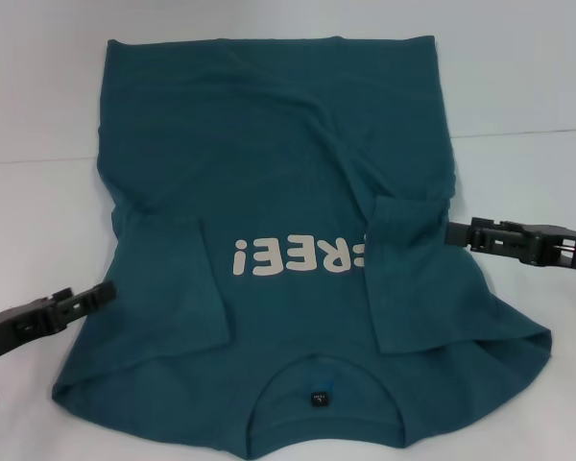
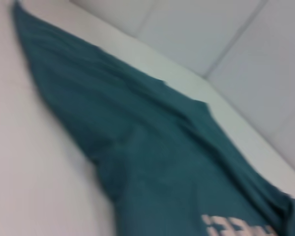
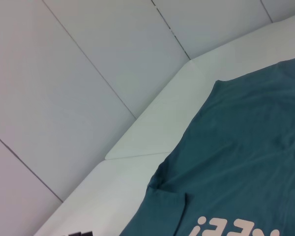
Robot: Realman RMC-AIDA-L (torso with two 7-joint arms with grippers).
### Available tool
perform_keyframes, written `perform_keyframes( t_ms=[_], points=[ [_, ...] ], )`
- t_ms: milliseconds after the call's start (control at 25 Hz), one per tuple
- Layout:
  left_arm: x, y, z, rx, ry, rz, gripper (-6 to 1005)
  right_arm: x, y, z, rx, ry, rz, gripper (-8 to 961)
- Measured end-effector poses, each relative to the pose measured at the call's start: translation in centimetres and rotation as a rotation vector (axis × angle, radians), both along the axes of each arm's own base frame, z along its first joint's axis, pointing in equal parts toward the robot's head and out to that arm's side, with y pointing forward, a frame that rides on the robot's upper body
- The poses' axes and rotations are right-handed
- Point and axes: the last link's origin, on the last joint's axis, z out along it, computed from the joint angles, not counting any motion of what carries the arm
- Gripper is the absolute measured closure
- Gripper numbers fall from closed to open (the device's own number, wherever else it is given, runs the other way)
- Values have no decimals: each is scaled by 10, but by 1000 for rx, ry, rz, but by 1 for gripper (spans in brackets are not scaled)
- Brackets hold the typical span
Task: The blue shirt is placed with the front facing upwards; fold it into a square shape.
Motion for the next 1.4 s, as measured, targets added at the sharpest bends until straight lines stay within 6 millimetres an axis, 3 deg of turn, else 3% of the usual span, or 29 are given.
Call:
perform_keyframes(
  t_ms=[400, 1400],
  points=[
    [-12, -4, -2, -32, 75, 33, 111, -3, 2, -1, -12, 22, -17, 9],
    [-12, -15, -3, -106, 101, -7, 111, 0, 0, 3, -11, 18, -22, 11]
  ],
)
